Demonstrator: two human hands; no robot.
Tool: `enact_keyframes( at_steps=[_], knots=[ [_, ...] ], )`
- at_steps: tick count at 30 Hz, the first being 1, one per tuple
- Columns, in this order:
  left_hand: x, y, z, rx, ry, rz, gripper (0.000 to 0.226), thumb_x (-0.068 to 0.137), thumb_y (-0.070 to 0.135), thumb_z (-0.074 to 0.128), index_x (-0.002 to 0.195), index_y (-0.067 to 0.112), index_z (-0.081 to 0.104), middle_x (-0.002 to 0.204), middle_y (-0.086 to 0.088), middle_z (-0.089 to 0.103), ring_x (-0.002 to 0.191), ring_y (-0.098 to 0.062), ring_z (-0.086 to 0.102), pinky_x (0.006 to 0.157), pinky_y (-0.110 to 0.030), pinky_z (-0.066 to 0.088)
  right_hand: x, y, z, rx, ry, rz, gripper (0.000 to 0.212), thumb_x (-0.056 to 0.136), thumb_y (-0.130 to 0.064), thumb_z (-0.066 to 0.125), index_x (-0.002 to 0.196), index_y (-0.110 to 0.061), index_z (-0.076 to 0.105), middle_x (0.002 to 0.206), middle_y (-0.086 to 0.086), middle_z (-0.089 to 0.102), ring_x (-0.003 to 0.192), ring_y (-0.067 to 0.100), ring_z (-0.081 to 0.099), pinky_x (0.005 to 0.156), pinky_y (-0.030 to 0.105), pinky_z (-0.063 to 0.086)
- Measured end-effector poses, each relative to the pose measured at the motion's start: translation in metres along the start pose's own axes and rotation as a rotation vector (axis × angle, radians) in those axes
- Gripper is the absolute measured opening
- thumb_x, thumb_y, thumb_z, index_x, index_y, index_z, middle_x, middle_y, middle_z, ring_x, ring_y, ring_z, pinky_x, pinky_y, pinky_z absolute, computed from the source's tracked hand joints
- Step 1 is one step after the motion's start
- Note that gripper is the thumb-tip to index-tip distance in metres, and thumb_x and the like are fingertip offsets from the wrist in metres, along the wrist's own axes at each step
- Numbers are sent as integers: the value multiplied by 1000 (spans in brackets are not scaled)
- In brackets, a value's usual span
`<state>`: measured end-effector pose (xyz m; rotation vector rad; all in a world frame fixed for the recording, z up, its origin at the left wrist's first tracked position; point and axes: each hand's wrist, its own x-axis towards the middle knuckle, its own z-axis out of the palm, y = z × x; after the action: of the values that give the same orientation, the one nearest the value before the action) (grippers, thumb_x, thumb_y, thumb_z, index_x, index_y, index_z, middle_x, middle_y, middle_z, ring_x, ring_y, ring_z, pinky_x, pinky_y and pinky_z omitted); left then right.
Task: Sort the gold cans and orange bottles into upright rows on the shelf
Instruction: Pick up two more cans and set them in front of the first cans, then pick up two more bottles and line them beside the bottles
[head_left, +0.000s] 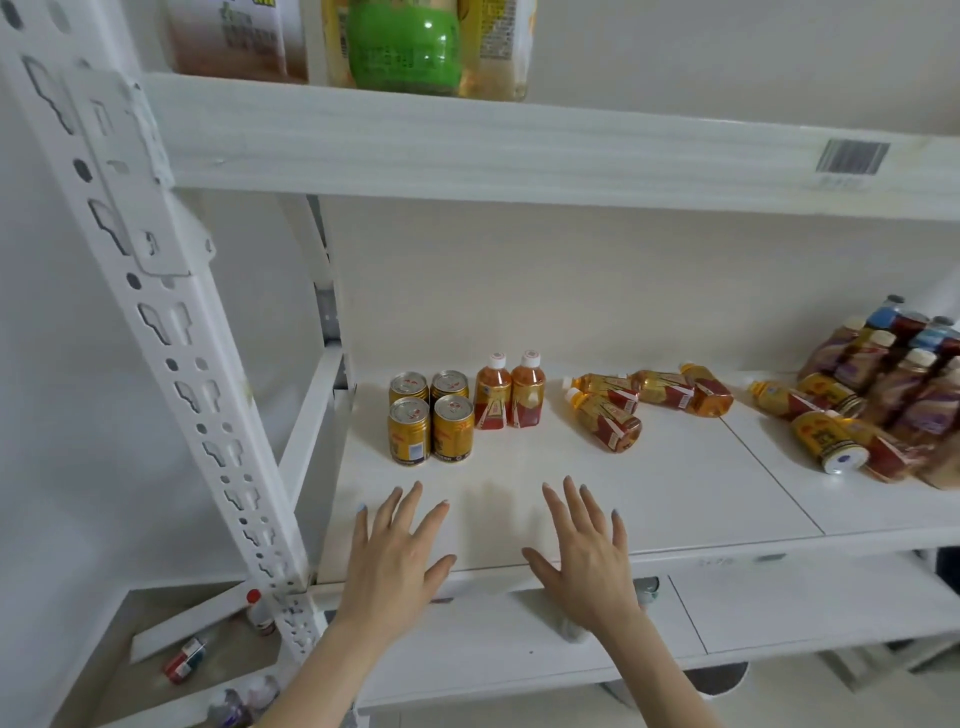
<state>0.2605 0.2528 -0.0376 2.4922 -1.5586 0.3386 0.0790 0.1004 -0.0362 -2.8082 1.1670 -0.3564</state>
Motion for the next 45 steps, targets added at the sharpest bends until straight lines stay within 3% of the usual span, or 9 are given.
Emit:
enact_keyframes(
  at_steps=[9,14,17,24,27,31,34,39,45],
  knots=[
    [11,84,-7,-65,60,80,60,73,53,69,126,30,54,136,-4,55,123,-29,54,94,-54,46,-20,74,-26,-17,1,82,78,87,-70,11,146,-22,29,150,2,39,138,23,36,107,55,31],
    [29,148,-1,-86,102,41,58,70,53,72,122,30,58,132,-3,59,119,-28,58,91,-53,50,-20,125,-35,-48,-15,16,73,82,-64,35,141,-21,39,142,1,50,132,21,46,101,52,39],
    [40,192,5,-95,127,-1,53,76,57,61,122,31,57,130,-1,60,118,-26,59,90,-52,50,-19,160,-44,-65,-25,-32,69,81,-62,38,137,-21,42,138,0,55,127,20,51,97,51,44],
    [60,274,10,-113,100,-45,52,72,53,70,117,28,63,124,1,64,113,-25,62,88,-49,52,-19,229,-60,-54,-11,-97,61,81,-57,38,130,-22,48,132,0,60,123,19,56,93,49,49],
    [66,292,12,-122,57,-4,49,77,52,63,119,27,61,123,2,63,113,-24,61,90,-47,53,-16,252,-65,-49,13,-70,58,83,-54,41,131,-22,50,134,1,58,126,20,53,97,51,45],
    [80,310,18,-176,10,37,51,76,43,71,121,21,60,122,-2,63,111,-26,60,89,-44,53,-8,281,-70,67,-16,-32,61,94,-49,39,147,-23,24,156,-1,26,146,18,17,117,49,13],
    [92,333,18,-244,7,22,47,81,40,67,122,19,58,122,-3,62,108,-26,59,87,-36,51,4,308,-73,101,-8,-9,61,95,-49,38,148,-24,21,157,-1,22,146,18,13,118,47,11],
    [141,374,27,-467,-59,-137,50,91,47,50,136,26,44,137,6,49,123,-19,47,94,-31,43,44,361,-76,157,-37,14,63,93,-49,41,147,-22,23,156,4,27,144,22,23,116,41,23],
    [217,416,48,-742,-150,-451,52,90,48,52,137,27,42,138,-4,50,124,-23,49,102,-38,42,106,419,-82,248,-123,-31,64,93,-46,45,147,-20,24,154,7,28,137,29,32,107,42,36]
  ],
)
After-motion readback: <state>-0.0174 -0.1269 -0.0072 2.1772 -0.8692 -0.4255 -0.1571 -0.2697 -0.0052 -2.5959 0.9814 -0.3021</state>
